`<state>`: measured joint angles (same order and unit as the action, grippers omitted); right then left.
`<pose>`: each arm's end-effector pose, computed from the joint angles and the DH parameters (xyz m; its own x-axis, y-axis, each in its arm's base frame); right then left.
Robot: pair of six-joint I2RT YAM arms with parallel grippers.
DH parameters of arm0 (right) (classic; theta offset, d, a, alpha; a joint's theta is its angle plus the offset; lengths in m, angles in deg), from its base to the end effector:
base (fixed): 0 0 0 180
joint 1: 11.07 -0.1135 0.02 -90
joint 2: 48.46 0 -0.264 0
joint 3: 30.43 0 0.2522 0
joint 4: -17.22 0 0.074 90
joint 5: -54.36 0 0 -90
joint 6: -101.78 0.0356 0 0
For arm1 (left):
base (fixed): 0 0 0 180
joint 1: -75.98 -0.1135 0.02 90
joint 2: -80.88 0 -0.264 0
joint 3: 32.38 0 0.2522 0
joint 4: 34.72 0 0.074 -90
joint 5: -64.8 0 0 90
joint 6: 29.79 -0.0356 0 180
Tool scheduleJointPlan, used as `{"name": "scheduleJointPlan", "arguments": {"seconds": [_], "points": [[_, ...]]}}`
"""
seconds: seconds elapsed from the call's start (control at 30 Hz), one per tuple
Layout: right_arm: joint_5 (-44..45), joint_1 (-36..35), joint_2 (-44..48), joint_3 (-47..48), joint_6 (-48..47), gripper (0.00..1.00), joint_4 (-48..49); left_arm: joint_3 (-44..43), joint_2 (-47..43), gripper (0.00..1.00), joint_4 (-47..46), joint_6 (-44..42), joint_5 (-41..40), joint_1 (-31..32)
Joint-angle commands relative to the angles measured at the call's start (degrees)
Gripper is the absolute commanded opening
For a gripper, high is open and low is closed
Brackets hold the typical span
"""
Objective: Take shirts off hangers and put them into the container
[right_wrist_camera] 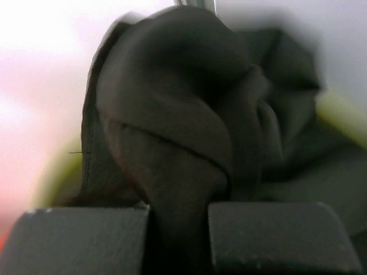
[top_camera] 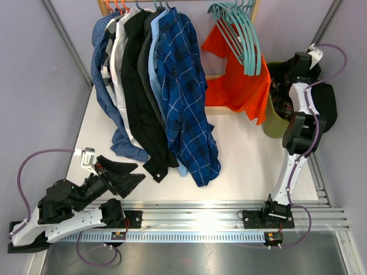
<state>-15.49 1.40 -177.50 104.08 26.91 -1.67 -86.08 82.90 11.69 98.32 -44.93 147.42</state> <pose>0.5264 -0.1290 0.3177 -0.0805 0.2687 -0.9598 0.5707 0.8019 0.1767 0.0176 -0.0148 0.3305 -0.4617 -0.4501 -0.7644 0.6360 0.4327 -0.6390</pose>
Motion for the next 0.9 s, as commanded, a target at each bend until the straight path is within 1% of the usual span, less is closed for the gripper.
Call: {"name": "scheduleJointPlan", "arguments": {"seconds": [0.0, 0.07, 0.1, 0.13, 0.23, 0.37, 0.4, 0.43, 0.5, 0.53, 0.63, 0.7, 0.77, 0.8, 0.83, 0.87], "points": [[-5.19, -0.34, 5.79, -4.54, 8.84, 0.0, -8.14, 1.79, -1.75, 0.99, -4.25, 0.39, -0.58, 0.02], [-6.34, -0.34, 6.34, -8.06, 10.61, 0.0, -11.99, 2.76, -1.67, 0.99, -5.48, 0.39, -0.4, 0.02], [-6.78, -0.34, 5.47, -7.9, 12.18, 0.0, -14.97, 3.46, -1.76, 0.99, -5.92, 0.3, 0.03, 0.02], [-7.39, -0.34, 4.85, -7.81, 12.81, 0.0, -20.57, 3.73, -3.32, 0.99, -6.1, 0.3, 0.3, 0.02], [-10.63, -0.34, 1.16, -8.94, 14.05, 0.0, -28.86, 4.26, -3.51, 0.99, -6.63, 0.56, 1.09, 0.02], [-12.58, -0.34, -3.5, -13.69, 13.52, 0.0, -29.77, 5.66, -4.92, 0.99, -7.33, 1.35, 2.15, 0.02], [-12.93, -0.34, -6.2, -13.44, 11.86, 0.0, -29.77, 5.84, -5.18, 0.99, -7.24, 1.7, 2.06, 0.02], [-12.24, -0.17, -7.97, -8.82, 11.24, 0.0, -34.64, 6.19, -5.62, 0.99, -6.98, 1.97, 1.89, 0.02], [-11.01, -0.16, -11.48, -5.02, 9.83, 0.0, -37.57, 6.46, -5.97, 0.99, -6.8, 2.06, 2.32, 0.02], [-10.65, -0.16, -12.03, -2.91, 9.56, 0.0, -40.81, 6.46, -6.06, 0.99, -6.8, 1.97, 2.41, 0.02], [-10.91, -0.16, -9.67, -0.87, 10.08, 0.0, -38.92, 5.84, -6.68, 0.99, -6.98, 1.44, 2.32, 0.02], [-12.31, -0.08, -9.57, 1.84, 11.49, 0.0, -39.78, 5.05, -6.86, 0.99, -6.54, 1.01, 1.62, 0.02], [-16.17, -0.08, -11.58, 10.78, 12.2, 0.0, -42.32, 4.35, -6.86, 0.99, -6.19, -0.05, 1.53, 0.02], [-17.32, -0.16, -15.33, 15.52, 12.63, 0.0, -44.6, 3.56, -6.77, 0.99, -6.01, -0.14, 1.53, 0.02], [-18.11, -0.08, -17.55, 20.79, 12.99, 0.0, -50.02, 3.12, -6.85, 0.99, -5.66, -0.23, 1.62, 0.02], [-19.6, -0.08, -19.74, 31.2, 13.25, 0.0, -52.42, 2.86, -6.86, 0.99, -4.96, -0.31, 1.79, 0.02]]}}
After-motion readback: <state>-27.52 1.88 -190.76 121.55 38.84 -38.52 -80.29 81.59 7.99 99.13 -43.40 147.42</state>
